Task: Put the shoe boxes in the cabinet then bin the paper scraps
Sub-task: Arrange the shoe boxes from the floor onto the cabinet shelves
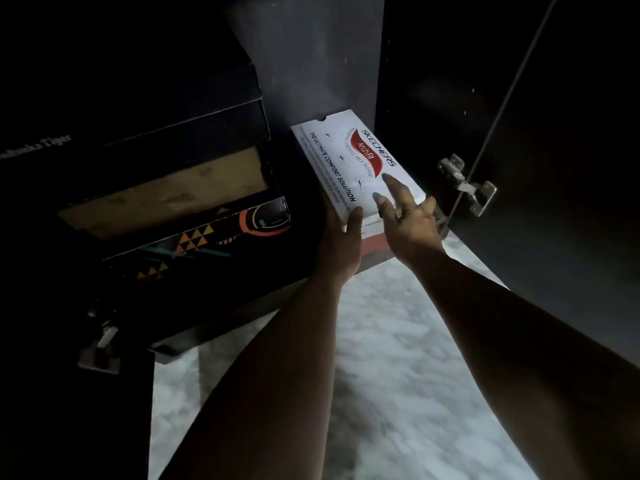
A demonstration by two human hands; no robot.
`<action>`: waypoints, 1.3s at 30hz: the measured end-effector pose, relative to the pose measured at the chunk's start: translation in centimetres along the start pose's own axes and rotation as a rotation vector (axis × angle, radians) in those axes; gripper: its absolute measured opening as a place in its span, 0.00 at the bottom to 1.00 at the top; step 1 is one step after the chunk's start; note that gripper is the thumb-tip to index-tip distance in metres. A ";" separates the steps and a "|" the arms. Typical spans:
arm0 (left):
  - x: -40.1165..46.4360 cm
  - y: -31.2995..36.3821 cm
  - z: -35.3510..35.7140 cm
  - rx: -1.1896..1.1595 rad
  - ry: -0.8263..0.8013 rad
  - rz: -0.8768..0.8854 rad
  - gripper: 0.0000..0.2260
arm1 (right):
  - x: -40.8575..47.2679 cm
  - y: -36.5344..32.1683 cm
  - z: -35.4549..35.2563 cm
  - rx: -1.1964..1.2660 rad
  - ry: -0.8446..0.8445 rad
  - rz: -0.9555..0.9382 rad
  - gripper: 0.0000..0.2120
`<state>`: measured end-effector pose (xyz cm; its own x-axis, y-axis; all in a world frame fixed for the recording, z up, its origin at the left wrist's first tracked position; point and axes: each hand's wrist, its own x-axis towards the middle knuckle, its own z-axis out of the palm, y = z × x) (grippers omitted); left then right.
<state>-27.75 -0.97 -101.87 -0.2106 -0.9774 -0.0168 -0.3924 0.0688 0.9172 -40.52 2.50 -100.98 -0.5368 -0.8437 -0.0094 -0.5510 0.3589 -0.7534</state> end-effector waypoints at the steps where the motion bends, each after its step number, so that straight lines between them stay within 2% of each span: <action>1: 0.2 0.0 0.0 0.005 -0.010 -0.020 0.32 | 0.1 0.0 0.1 -0.007 0.003 0.004 0.24; 4: 0.2 0.3 -0.2 0.028 -0.038 -0.074 0.32 | 0.2 -0.4 -0.5 -0.064 -0.059 0.032 0.24; 7: 0.2 1.8 -0.5 0.162 0.035 -0.137 0.32 | 0.7 -1.8 -2.1 -0.167 -0.182 0.116 0.27; 8: -0.3 2.7 -0.7 0.192 0.077 -0.161 0.31 | 0.5 -2.3 -2.8 -0.207 -0.171 0.094 0.30; 10: -1.8 4.0 -0.8 0.202 0.163 -0.204 0.28 | -0.7 -2.9 -4.3 -0.204 -0.014 -0.012 0.33; 12: -4.2 4.6 -0.8 0.231 0.208 -0.237 0.25 | -3.3 -2.2 -5.9 -0.160 0.122 -0.089 0.31; 13: -5.6 4.7 -0.5 0.262 0.189 -0.232 0.25 | -4.9 -1.4 -6.6 -0.164 0.128 -0.086 0.29; 18: -15.8 5.9 3.4 0.424 -0.103 -0.163 0.28 | -14.5 7.1 -12.3 -0.298 -0.037 0.183 0.18; 21: -22.0 7.6 9.2 0.573 -0.337 -0.058 0.29 | -21.6 13.9 -17.6 -0.330 -0.019 0.348 0.18; 27: -37.0 12.4 22.4 0.606 -0.803 0.117 0.28 | -38.9 25.2 -31.6 -0.277 0.212 0.746 0.15; 33: -55.6 15.3 30.8 0.539 -1.205 0.220 0.22 | -58.2 32.1 -42.6 -0.292 0.646 1.108 0.19; 36: -63.3 15.0 33.3 0.490 -1.417 0.116 0.21 | -65.8 33.9 -45.2 -0.263 0.806 1.364 0.23; 39: -69.2 15.3 33.9 0.461 -1.624 -0.096 0.24 | -72.3 35.1 -45.6 -0.190 0.785 1.611 0.33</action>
<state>-49.53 74.51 -100.19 -0.6934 0.1988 -0.6926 -0.6054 0.3606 0.7096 -50.19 94.32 -96.77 -0.6777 0.6893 -0.2560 0.7353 0.6333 -0.2412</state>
